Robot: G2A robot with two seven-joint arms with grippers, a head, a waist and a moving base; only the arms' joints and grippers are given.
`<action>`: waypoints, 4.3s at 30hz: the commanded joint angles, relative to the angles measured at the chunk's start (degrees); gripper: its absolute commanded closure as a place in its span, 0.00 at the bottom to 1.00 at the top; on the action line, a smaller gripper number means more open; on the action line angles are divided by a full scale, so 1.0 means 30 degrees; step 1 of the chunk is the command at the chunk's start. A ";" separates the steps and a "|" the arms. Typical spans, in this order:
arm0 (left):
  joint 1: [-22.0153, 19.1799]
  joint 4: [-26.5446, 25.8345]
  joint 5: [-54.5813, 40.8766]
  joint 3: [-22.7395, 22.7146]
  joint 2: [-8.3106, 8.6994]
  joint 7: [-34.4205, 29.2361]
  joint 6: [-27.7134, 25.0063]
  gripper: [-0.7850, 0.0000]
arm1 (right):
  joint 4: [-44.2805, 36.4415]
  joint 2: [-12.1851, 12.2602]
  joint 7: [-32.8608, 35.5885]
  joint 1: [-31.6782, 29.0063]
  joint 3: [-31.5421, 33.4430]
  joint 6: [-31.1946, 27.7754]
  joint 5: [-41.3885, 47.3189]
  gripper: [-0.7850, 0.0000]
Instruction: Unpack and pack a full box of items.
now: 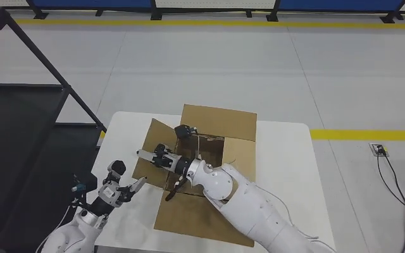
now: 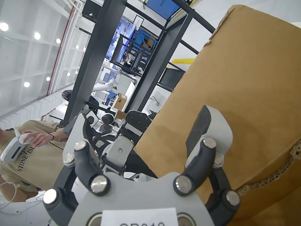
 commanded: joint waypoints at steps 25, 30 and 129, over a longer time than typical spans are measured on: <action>-0.1558 0.3085 -0.0256 0.0130 -0.0134 -0.1654 0.1876 0.00 | -0.8481 0.2659 0.2525 -0.7036 0.7898 -0.3881 -0.1604 0.00; -0.1842 0.3732 -0.0151 0.0455 -0.0194 -0.1757 0.2118 0.00 | -0.9034 0.2948 0.3152 -0.7731 0.8873 -0.3949 -0.1177 0.00; -1.5010 0.7188 -1.5177 1.5265 -0.3069 -1.6660 0.7685 0.00 | -1.2754 0.7461 0.8167 -1.8013 2.2040 -1.1771 0.4450 0.00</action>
